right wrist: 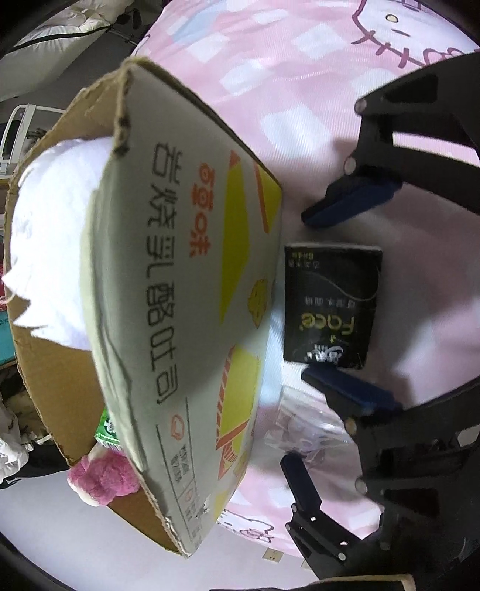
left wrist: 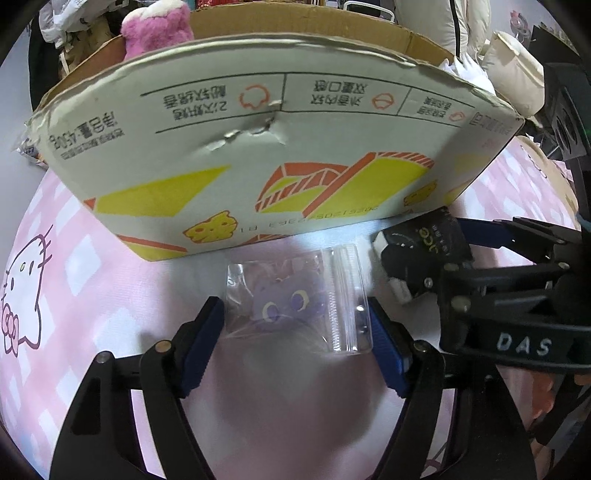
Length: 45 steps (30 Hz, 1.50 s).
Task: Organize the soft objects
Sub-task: 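Grasp clear bag with purple plush with left gripper while right gripper grasps black Face tissue pack, then lift clear bag with left gripper while right gripper lifts black tissue pack over box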
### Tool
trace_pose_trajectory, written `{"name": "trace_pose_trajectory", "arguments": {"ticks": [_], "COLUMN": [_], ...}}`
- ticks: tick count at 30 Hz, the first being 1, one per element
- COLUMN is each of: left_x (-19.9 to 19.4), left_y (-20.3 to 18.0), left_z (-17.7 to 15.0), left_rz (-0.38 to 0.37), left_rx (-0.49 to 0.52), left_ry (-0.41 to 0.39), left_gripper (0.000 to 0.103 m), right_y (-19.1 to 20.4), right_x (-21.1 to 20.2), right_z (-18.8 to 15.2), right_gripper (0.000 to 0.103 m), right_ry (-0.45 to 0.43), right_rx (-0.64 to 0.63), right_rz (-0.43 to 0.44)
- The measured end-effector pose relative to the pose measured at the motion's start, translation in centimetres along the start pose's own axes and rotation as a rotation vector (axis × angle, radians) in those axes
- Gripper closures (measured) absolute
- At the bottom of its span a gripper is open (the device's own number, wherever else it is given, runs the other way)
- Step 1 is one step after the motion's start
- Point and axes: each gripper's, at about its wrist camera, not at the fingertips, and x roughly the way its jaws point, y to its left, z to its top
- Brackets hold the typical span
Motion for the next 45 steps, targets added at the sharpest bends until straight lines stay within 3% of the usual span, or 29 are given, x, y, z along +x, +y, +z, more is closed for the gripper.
{"name": "trace_pose_trajectory", "arguments": {"ticks": [2,23,39,45], "left_x": [-0.3,-1.7,-5.9,-8.5], "left_y": [0.0,-0.5,-0.1,-0.6], "left_z": [-0.2,-0.3,-1.6,-1.9], "left_rz": [-0.001,0.065,0.102,0.135], "left_rx": [-0.007,-0.032,-0.041,-0.050], "left_ry": [0.000,-0.033,-0.128,-0.203], "left_gripper": [0.028,0.028,0.029,0.029], "right_y": [0.0,-2.4,-1.3,-1.2], "right_x": [-0.1,-3.4,-7.7,-10.3], "right_z": [0.0,0.0,-1.1,-1.2], "right_gripper": [0.034,0.035,0.035,0.035], "right_ry": [0.000,-0.069,-0.190,-0.249], "right_rx": [-0.003,0.016,-0.010,-0.044], "right_rz": [0.006,0.030,0.059,0.057]}}
